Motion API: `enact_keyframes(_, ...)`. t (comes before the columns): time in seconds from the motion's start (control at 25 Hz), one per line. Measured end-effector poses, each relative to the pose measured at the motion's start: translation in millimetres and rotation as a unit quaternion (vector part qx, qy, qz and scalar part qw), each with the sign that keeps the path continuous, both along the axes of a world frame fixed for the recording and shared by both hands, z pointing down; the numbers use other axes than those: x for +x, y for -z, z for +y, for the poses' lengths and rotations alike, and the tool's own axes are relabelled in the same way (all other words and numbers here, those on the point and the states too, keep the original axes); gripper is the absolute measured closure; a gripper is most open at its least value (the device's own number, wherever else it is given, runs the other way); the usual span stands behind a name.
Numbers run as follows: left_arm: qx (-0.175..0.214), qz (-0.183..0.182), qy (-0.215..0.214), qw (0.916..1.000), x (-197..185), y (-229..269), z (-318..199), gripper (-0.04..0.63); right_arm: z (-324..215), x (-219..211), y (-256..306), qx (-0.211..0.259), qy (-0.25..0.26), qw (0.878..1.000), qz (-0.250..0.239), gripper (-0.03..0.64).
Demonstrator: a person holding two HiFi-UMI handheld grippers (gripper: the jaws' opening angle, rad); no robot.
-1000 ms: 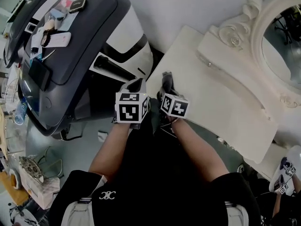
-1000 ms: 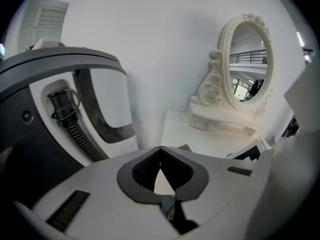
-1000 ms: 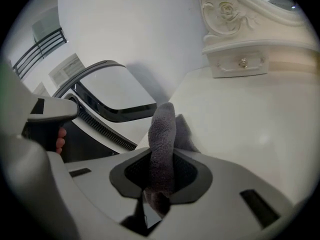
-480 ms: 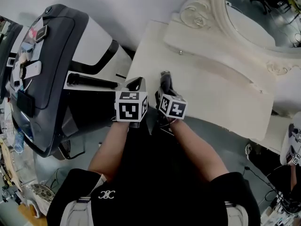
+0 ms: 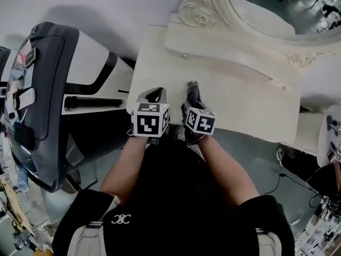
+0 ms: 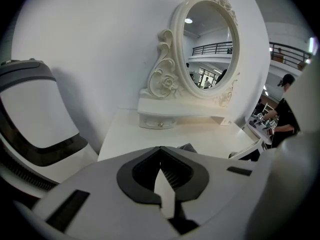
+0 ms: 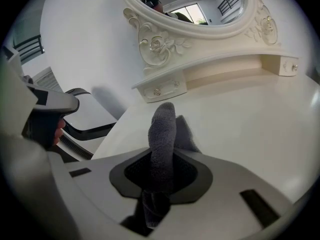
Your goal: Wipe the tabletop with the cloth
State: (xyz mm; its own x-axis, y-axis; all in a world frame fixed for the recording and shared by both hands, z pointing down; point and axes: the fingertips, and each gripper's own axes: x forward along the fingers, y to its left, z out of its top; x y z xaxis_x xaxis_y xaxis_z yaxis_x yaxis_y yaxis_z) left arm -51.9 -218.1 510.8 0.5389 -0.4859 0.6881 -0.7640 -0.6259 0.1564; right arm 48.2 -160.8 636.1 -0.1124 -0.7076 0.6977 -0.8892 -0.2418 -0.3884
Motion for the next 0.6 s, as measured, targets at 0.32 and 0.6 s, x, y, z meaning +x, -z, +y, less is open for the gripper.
enact_keyframes(0.32, -0.002, 0.011, -0.088, 0.9960, 39.6, -1.1, -1.8, 0.589, 22.3, 47.1, -0.7, -0.004, -0.082, 0.996, 0.023, 0.534)
enact_keyframes(0.6, -0.012, 0.021, -0.157, 0.9873, 71.8, -5.9, 5.9, 0.589, 39.6, 75.3, -1.1, -0.006, -0.114, 0.993, 0.030, 0.534)
